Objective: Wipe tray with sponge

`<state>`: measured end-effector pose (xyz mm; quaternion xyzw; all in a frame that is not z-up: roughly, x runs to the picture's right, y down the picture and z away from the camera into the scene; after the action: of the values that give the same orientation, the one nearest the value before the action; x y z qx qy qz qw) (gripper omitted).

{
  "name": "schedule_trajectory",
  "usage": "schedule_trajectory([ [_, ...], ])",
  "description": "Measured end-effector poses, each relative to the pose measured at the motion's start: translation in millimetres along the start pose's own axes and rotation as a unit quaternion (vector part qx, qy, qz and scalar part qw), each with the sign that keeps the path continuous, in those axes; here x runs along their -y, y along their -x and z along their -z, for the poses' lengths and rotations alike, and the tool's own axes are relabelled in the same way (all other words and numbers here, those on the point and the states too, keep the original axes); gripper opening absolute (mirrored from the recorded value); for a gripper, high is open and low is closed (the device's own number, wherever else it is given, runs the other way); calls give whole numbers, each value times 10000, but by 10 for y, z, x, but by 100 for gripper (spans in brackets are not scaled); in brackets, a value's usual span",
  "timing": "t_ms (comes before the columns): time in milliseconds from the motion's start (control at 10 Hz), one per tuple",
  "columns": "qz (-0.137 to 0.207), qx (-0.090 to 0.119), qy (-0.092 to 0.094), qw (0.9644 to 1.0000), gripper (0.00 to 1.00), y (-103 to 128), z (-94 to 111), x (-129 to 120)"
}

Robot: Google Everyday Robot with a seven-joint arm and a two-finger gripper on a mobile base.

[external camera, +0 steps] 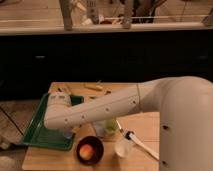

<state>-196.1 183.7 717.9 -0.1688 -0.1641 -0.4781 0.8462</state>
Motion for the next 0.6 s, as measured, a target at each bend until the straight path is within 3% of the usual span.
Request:
schedule_trajectory([
  [600, 676, 526, -85, 9963, 0, 142, -98, 494],
])
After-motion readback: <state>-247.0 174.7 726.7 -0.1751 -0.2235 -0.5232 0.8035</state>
